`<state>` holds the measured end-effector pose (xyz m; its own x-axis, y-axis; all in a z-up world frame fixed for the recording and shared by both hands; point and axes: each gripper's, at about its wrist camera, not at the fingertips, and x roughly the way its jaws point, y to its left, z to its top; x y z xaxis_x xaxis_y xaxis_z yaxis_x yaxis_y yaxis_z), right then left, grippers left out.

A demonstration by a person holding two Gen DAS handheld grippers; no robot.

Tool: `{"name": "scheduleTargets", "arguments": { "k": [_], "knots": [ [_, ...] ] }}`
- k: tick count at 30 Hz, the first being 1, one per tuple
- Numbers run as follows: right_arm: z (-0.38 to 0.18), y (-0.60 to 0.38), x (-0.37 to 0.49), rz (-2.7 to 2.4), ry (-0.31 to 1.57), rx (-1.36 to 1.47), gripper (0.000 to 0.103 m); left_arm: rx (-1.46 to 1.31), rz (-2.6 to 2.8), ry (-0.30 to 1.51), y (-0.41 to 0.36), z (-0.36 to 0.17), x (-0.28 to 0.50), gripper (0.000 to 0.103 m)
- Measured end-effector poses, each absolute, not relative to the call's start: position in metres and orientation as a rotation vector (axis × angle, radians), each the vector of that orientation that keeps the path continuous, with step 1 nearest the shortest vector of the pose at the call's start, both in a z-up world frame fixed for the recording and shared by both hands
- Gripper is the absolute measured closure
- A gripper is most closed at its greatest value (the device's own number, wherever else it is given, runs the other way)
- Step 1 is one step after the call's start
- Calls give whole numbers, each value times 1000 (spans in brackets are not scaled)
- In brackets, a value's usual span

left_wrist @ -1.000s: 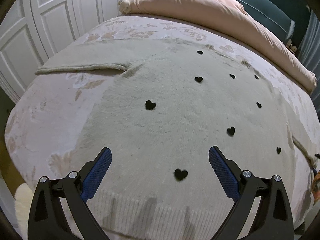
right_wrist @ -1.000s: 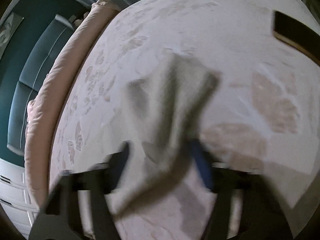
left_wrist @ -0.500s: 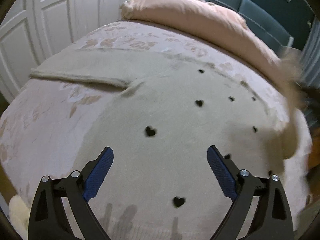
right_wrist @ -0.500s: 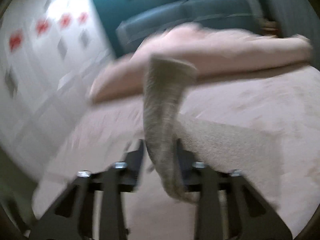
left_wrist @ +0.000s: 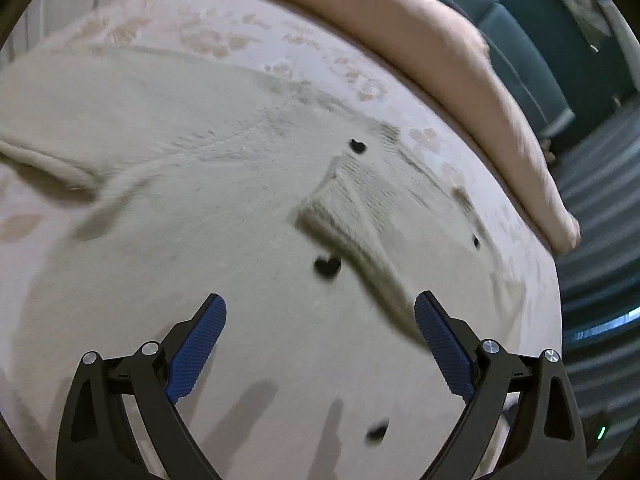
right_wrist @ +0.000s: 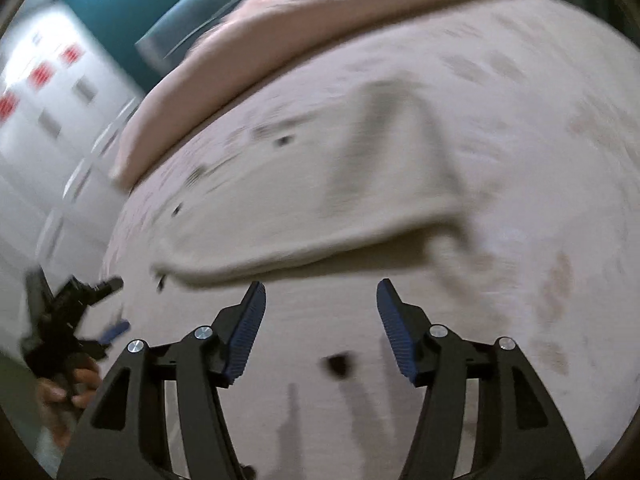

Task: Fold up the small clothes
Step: 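Grasp the sweater sleeve cuff with the right tool and lift it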

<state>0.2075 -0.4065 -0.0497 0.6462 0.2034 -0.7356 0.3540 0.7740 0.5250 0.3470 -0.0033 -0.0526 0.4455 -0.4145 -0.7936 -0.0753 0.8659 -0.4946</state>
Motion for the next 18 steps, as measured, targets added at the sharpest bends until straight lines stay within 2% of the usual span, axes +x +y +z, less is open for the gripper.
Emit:
{"name": "scheduleTargets", "arguments": {
  "k": [2, 4, 6, 7, 8, 9, 10, 15, 16, 18],
  "knots": [
    [-59, -422, 206, -101, 867, 788, 46, -527, -203, 1116, -11, -65, 367, 13],
    [-63, -430, 214, -91, 854, 861, 46, -523, -191, 1136, -15, -74, 378, 26],
    [-72, -438, 226, -102, 861, 912, 49, -515, -183, 1155, -20, -79, 388, 63],
    [-76, -442, 231, -108, 872, 927, 60, -517, -200, 1148, -22, -78, 392, 75],
    [-79, -444, 238, -124, 890, 934, 69, -523, -219, 1151, -23, -77, 395, 97],
    [-82, -447, 244, -142, 907, 939, 93, -533, -229, 1146, -23, -73, 399, 101],
    [-76, -448, 251, -134, 888, 942, 97, -544, -239, 1116, -20, -66, 400, 100],
    [2, -434, 235, 7, 578, 788, 97, -535, -281, 868, -2, -4, 377, 101],
    [-3, -431, 237, 9, 592, 763, 97, -517, -264, 860, 1, -5, 373, 101],
    [-52, -430, 254, -62, 799, 733, 97, -463, -220, 925, 0, -31, 376, 101]
  ]
}}
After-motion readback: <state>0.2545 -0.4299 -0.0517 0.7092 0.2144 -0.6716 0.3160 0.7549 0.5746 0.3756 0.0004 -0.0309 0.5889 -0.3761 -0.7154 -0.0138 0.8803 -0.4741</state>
